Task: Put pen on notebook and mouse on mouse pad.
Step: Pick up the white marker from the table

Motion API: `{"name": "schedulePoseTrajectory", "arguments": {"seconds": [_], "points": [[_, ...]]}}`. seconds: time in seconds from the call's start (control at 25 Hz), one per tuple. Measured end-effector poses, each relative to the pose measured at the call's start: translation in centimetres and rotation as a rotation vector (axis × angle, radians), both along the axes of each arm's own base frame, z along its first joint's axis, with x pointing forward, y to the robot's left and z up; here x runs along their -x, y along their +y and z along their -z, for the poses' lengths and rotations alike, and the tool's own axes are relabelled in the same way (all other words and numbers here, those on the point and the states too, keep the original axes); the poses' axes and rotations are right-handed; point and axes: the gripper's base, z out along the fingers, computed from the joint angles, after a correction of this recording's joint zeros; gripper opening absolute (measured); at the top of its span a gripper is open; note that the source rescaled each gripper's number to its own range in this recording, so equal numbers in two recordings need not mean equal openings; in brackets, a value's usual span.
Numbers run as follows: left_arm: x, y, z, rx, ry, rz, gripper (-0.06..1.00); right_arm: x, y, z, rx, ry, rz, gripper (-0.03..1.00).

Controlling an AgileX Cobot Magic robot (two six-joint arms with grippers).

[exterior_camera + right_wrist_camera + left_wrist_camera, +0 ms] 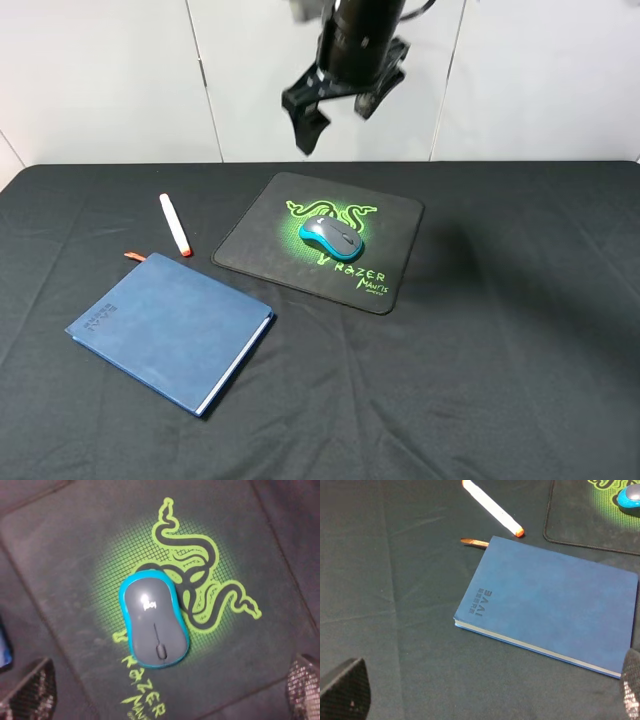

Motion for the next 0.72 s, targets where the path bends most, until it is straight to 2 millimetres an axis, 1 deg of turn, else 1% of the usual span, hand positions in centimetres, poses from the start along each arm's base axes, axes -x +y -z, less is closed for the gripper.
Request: {"name": "schedulePoseTrajectory", "arguments": {"seconds": [0.08,0.24,0.36,0.64,0.72], "points": [[0.0,0.0,0.0,0.0,0.0,0.0,1.0,1.2,-0.9,-1.7,-0.017,-0.013,0.009,1.0],[0.0,0.0,0.0,0.0,0.0,0.0,1.0,4.1,-2.9,-4.0,-0.032,-0.015,0.029,1.0],[0.0,0.0,0.0,0.0,0.0,0.0,1.0,6.7,-4.7,-5.7,-0.042,-0.023,0.031,1.0],[0.0,0.0,0.0,0.0,0.0,0.0,1.0,12.9,-9.1,-7.3,-0.055,-0.027,0.048,1.0],[0.0,0.0,0.0,0.0,0.0,0.0,1.0,14.5,-10.3,-7.2,-0.052,-0.023,0.05,1.0]]}}
